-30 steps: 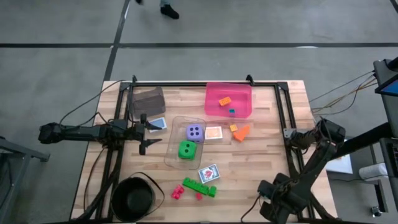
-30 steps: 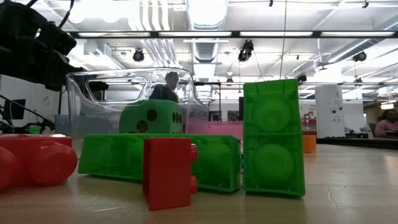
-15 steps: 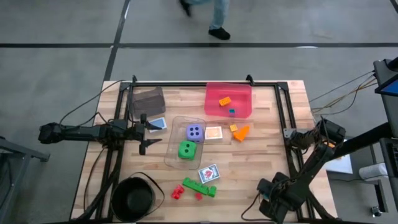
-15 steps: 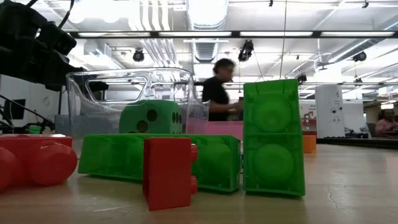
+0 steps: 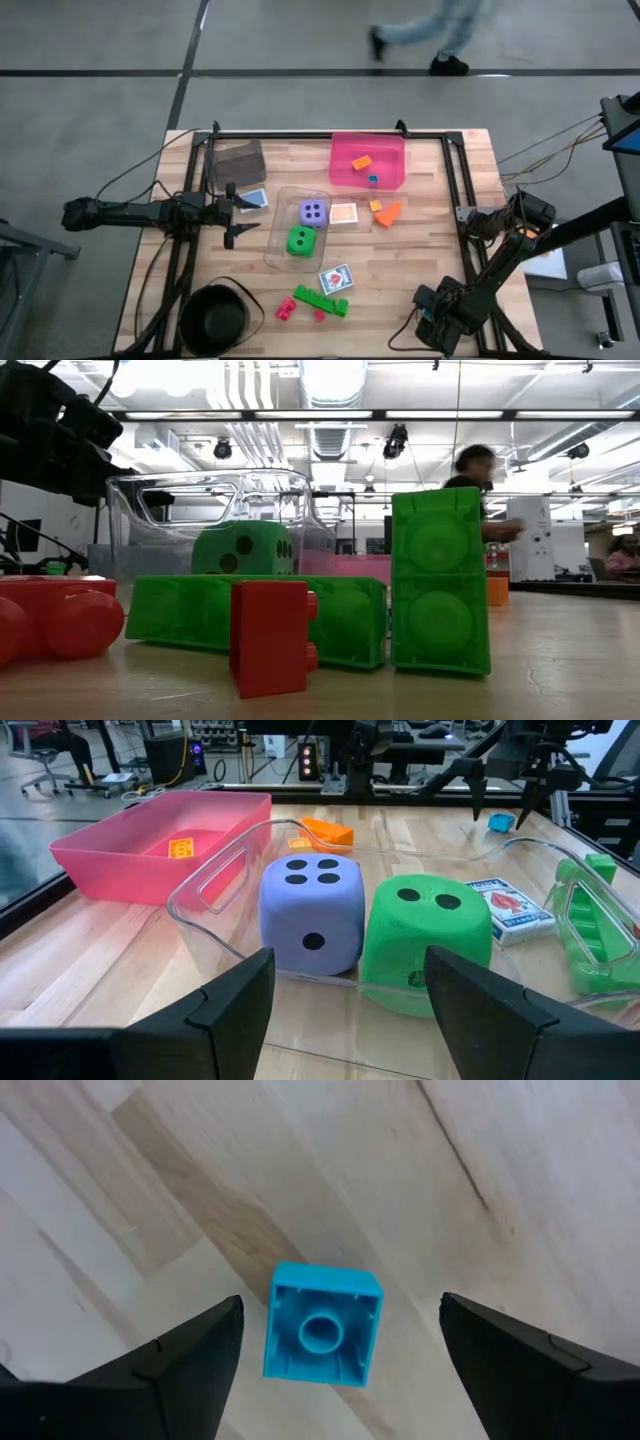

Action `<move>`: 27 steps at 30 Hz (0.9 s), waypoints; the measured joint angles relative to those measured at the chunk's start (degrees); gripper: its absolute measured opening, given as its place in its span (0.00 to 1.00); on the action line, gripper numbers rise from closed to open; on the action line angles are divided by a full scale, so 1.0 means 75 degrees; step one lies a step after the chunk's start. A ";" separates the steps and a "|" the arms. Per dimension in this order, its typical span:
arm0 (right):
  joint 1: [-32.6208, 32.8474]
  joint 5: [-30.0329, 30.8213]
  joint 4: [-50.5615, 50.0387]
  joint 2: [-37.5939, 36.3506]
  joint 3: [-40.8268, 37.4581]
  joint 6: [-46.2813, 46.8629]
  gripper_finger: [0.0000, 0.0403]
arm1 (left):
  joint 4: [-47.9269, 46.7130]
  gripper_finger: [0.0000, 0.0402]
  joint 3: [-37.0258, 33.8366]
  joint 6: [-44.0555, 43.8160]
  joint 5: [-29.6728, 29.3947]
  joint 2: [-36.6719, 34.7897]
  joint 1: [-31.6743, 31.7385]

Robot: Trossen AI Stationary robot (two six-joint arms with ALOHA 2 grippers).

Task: Pick & Place Toys
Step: Put the blue game piece into the pink bin

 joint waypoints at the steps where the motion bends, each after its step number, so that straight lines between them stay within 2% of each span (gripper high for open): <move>1: 0.0000 -0.0002 -0.0002 0.0000 -0.0016 0.0007 0.81 | 0.0000 0.64 0.0000 0.0000 0.0000 0.0001 0.0002; 5: 0.0000 -0.0002 0.0051 0.0000 -0.0034 0.0036 0.69 | 0.0000 0.64 0.0000 0.0000 0.0000 0.0000 0.0000; 14: -0.0012 -0.0002 0.0226 -0.0008 -0.0038 0.0039 0.31 | 0.0000 0.64 0.0000 0.0000 -0.0001 0.0000 0.0002; 27: -0.0015 0.0145 0.0346 -0.0005 0.0000 -0.0011 0.30 | -0.0001 0.64 0.0000 0.0000 0.0000 0.0001 0.0000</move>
